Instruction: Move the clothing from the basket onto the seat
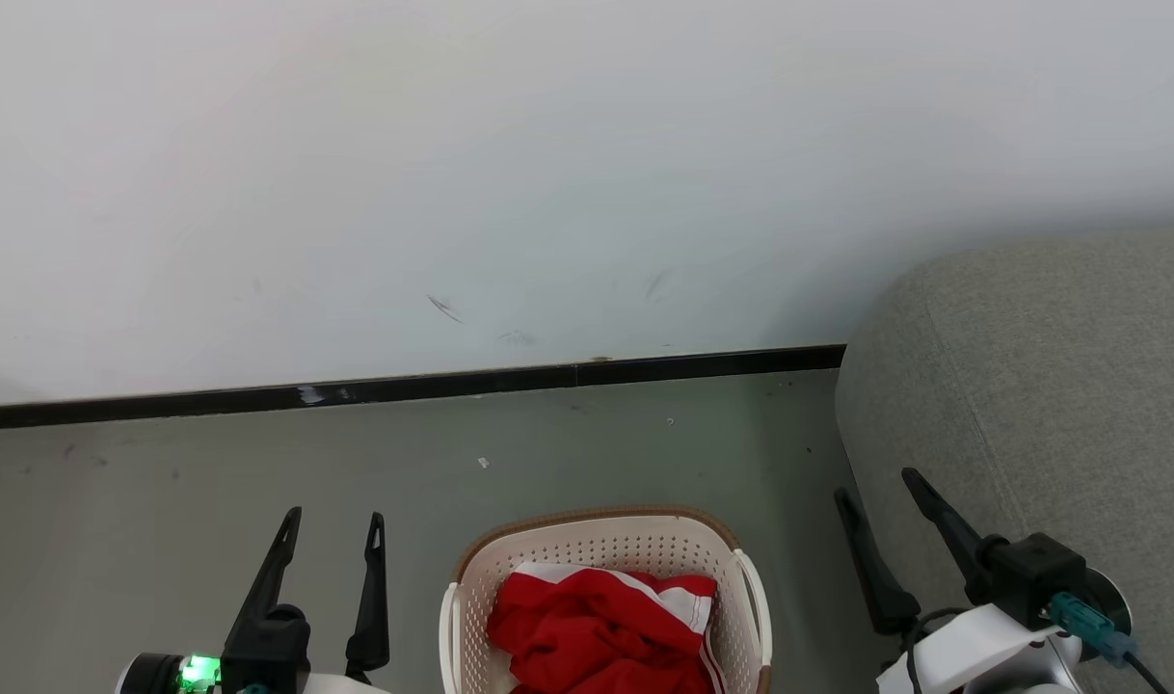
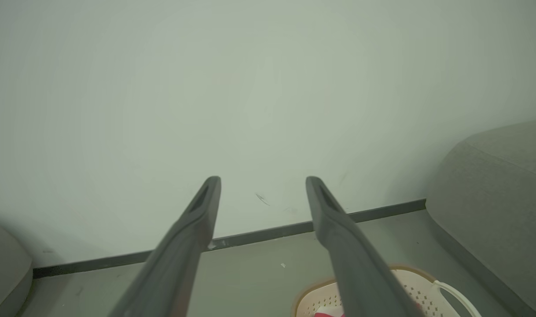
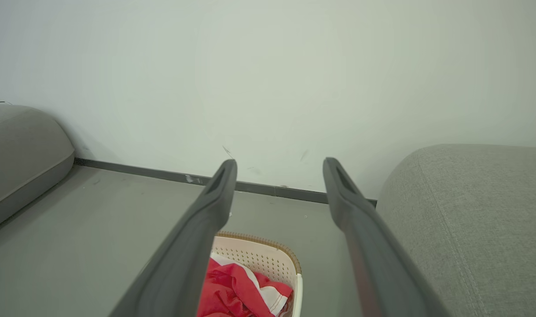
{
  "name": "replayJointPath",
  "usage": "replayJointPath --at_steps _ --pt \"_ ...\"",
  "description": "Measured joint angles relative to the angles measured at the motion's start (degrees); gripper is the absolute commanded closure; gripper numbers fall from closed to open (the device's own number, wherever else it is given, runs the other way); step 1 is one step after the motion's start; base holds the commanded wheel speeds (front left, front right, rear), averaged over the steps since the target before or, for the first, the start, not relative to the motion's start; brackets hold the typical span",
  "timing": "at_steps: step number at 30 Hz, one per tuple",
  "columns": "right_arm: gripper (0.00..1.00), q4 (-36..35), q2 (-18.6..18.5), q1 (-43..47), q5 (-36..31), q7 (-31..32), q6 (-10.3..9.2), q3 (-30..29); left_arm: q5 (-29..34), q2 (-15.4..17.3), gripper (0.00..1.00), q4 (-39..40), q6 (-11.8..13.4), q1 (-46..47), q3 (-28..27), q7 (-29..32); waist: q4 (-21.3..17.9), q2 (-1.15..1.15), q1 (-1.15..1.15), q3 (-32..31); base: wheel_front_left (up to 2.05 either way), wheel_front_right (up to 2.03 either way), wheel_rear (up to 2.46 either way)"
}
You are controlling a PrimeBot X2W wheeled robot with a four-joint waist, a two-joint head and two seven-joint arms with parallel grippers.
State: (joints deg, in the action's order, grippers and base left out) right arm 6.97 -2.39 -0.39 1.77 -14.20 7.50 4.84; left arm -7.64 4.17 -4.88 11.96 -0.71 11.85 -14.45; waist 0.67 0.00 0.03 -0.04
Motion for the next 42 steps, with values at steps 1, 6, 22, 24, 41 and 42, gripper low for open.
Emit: replayJointPath --at_steps 1,6,22,24,41,42 --pt "0.00 0.0 0.0 0.0 0.0 0.0 0.00 0.0 -0.3 0.0 0.00 -0.2 0.0 0.0 -0.1 0.0 0.0 0.00 0.00 0.0 0.00 0.00 0.00" --pt "0.00 -0.4 0.0 0.0 0.1 0.0 0.00 -0.3 -1.2 -0.2 0.00 -1.5 0.0 0.0 -0.5 0.0 0.0 0.00 0.00 0.0 0.00 0.00 0.00" --pt "0.00 -0.4 0.0 0.1 1.8 0.0 0.00 -1.8 -2.9 -0.2 0.00 -3.6 0.0 0.0 -2.0 0.0 -0.1 0.00 -0.01 -0.4 0.00 0.00 0.00" --pt "0.00 -0.4 0.0 0.1 1.8 0.0 0.00 -1.8 -2.9 -0.2 0.00 -3.7 0.0 0.0 -2.0 0.0 0.0 0.00 -0.01 -0.4 0.00 0.00 0.00" --pt "0.00 -0.4 0.0 0.1 1.8 0.0 -0.01 -1.5 -2.9 -0.2 0.00 -4.1 0.0 0.0 -2.6 0.0 0.1 0.00 -0.01 -0.3 0.00 0.00 0.00" --pt "0.00 -0.4 0.0 0.1 1.8 0.0 0.00 -1.5 -2.9 -0.2 0.00 -4.1 0.0 0.0 -2.6 0.0 0.1 0.00 -0.01 -0.2 0.00 0.00 0.00"
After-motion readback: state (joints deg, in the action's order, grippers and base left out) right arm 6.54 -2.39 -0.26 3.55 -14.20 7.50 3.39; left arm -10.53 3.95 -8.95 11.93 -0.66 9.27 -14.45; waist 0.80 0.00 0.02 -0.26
